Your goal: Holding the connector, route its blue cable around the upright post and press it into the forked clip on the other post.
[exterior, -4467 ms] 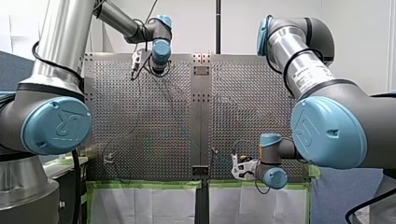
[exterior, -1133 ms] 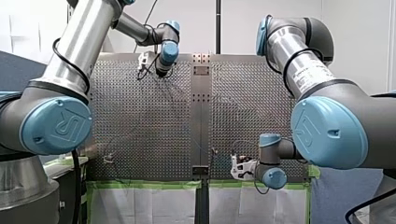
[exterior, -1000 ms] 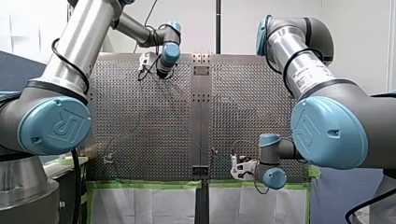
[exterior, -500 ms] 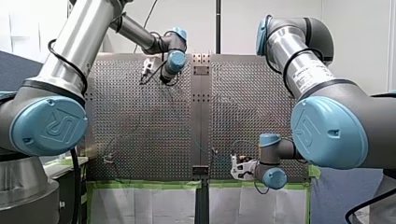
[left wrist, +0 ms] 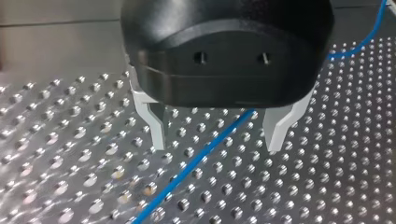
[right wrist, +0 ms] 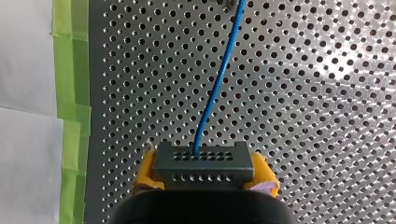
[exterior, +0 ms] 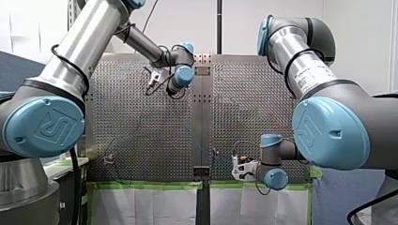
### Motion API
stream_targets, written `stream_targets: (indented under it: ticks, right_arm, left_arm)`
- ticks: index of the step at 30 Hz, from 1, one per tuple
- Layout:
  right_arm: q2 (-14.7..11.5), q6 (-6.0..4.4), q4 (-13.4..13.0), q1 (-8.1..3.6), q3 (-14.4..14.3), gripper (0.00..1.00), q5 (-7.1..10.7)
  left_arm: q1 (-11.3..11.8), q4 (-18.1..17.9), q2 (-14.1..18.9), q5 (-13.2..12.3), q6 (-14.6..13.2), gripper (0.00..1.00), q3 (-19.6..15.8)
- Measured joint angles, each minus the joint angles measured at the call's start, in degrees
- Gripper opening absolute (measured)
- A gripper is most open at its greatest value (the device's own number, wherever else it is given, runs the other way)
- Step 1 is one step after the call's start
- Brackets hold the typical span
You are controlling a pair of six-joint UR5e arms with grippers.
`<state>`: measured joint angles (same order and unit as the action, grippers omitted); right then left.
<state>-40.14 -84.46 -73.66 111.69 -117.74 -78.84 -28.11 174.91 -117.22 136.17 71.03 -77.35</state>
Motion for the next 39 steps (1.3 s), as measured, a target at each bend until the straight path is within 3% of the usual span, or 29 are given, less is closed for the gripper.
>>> stream_targets:
  ticks: [7,22,39]
  right_arm:
    - [0.01,0.00,0.00,0.05,0.00,0.00,0.00]
    - [0.00,-0.18,-0.08,0.10,0.00,0.00,0.00]
    - [0.00,-0.05,0.45,0.41,0.56,0.00,0.08]
  left_arm:
    - [-1.01,-3.81,-2.75,0.33,-0.50,1.00,-1.88]
    - [-2.57,-9.87,-10.90,-0.34,0.05,1.00,-1.99]
    - [-1.80,-11.07,-19.43,-1.98,0.83,1.00,-1.86]
